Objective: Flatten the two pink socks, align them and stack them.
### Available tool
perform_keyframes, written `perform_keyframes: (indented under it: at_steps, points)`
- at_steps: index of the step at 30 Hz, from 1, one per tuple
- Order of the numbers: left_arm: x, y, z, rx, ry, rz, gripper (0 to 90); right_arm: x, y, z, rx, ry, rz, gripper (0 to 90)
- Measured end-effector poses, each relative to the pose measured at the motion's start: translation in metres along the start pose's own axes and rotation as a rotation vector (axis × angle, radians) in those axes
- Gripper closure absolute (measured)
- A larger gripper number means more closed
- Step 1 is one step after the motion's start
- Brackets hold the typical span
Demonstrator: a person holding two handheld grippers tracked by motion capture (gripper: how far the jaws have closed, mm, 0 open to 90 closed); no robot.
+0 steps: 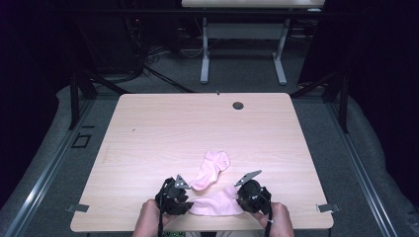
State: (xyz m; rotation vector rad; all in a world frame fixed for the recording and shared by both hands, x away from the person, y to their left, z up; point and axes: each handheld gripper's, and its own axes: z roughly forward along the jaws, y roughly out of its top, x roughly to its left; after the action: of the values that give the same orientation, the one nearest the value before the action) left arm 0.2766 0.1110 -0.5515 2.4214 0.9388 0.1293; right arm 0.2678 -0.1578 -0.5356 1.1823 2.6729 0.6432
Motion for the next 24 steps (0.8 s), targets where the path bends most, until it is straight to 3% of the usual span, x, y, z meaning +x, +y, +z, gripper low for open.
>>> perform_keyframes:
  at_steps: [3,8,10,13,18,24]
  points:
    - [0.011,-0.003,-0.013,-0.060,0.002,-0.067,48.7,-0.009,-0.007,-0.002,-0.044,0.028,0.030,69.6]
    - [0.019,-0.001,-0.022,-0.080,0.023,-0.098,48.2,-0.018,-0.006,-0.007,-0.107,0.035,0.059,65.4]
    - [0.018,0.003,-0.019,-0.082,0.036,-0.098,49.3,-0.020,-0.002,-0.005,-0.113,0.011,0.047,65.9]
    - [0.013,0.008,-0.008,-0.060,0.029,-0.086,50.3,-0.019,0.005,0.006,-0.104,0.012,0.049,67.6]
    - [0.003,0.007,0.008,-0.020,0.018,-0.057,54.0,-0.013,0.007,0.022,-0.039,-0.005,0.012,69.6]
    - [-0.008,0.006,0.010,-0.013,0.053,-0.016,55.4,-0.014,0.004,0.023,-0.038,-0.009,0.019,69.8]
